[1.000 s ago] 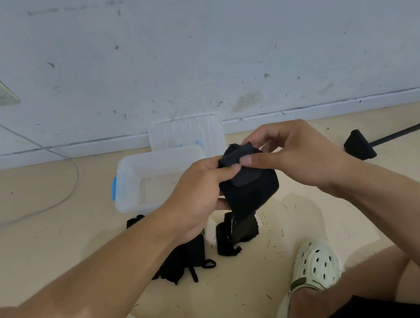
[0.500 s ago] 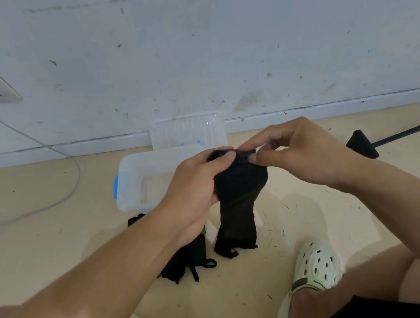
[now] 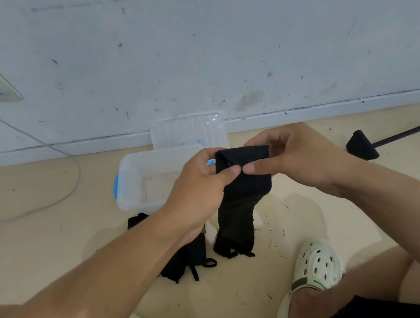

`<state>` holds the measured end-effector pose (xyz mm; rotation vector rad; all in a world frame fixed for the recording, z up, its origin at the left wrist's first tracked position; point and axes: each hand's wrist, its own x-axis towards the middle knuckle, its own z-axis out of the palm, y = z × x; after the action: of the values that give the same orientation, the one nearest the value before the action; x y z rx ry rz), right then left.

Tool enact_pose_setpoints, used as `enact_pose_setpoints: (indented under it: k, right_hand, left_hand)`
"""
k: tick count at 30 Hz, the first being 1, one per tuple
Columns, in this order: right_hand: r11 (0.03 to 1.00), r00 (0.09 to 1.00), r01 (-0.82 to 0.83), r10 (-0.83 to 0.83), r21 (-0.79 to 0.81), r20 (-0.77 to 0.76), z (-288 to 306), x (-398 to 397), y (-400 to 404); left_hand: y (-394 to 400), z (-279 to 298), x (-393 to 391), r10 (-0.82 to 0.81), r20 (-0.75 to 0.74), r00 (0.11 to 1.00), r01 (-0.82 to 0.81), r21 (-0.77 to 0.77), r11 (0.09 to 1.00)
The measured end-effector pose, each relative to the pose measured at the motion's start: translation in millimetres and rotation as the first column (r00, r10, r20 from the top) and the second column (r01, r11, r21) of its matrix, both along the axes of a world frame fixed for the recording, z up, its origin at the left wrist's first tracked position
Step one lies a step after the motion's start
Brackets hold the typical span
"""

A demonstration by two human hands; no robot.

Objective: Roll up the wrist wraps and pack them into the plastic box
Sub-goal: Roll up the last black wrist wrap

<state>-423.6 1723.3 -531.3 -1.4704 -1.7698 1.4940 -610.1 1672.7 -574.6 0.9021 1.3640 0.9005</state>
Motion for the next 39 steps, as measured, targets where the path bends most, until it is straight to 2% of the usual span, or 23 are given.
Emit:
enact_pose_setpoints:
  k: [2, 5, 10, 17, 21, 27, 30, 39]
  right_hand:
    - [0.997, 1.0, 0.013, -0.015, 0.07, 0.027, -2.3, 0.2, -0.2]
    - [0.986, 0.999, 0.036, -0.041, 0.161, 0.028, -4.8, -0.8, -2.8]
    - [0.968, 0.996, 0.083, -0.077, 0.238, -0.036, -10.0, -5.7, -10.0]
    - [0.963, 0.997, 0.077, -0.068, 0.259, -0.044, -10.7, -8.1, -6.5]
    - [0.978, 0.999, 0.031, -0.022, 0.208, -0.045, -5.9, -5.6, -1.7]
    - [0.994, 0.988, -0.108, 0.109, 0.018, -0.108, 4.9, 2.4, 0.8]
    - [0.997, 0.984, -0.067, 0.072, 0.037, -0.161, 3.6, 2.2, -2.3]
    - [0.999, 0.989, -0.023, 0.027, 0.033, -0.149, -5.3, -1.8, -0.4]
  left_hand:
    - [-0.7, 0.4, 0.9, -0.015, 0.025, 1.0, 0.016, -0.03, 0.999]
    - [-3.5, 7.0, 5.8, -0.038, 0.138, 0.99, 0.05, -0.082, 0.995]
    - [-1.8, 14.7, 6.4, -0.02, 0.268, 0.963, 0.067, -0.165, 0.984]
    - [0.3, 13.1, 4.4, 0.116, 0.328, 0.938, -0.072, -0.143, 0.987]
    - [0.5, 12.0, 2.2, 0.112, 0.275, 0.955, -0.099, -0.062, 0.993]
    - [3.1, 14.2, -5.5, 0.129, 0.179, 0.975, -0.136, 0.026, 0.99]
    - [2.9, 15.1, -5.9, 0.127, 0.143, 0.982, -0.137, 0.063, 0.989]
    - [0.5, 14.2, -6.4, 0.125, -0.02, 0.992, -0.122, 0.119, 0.985]
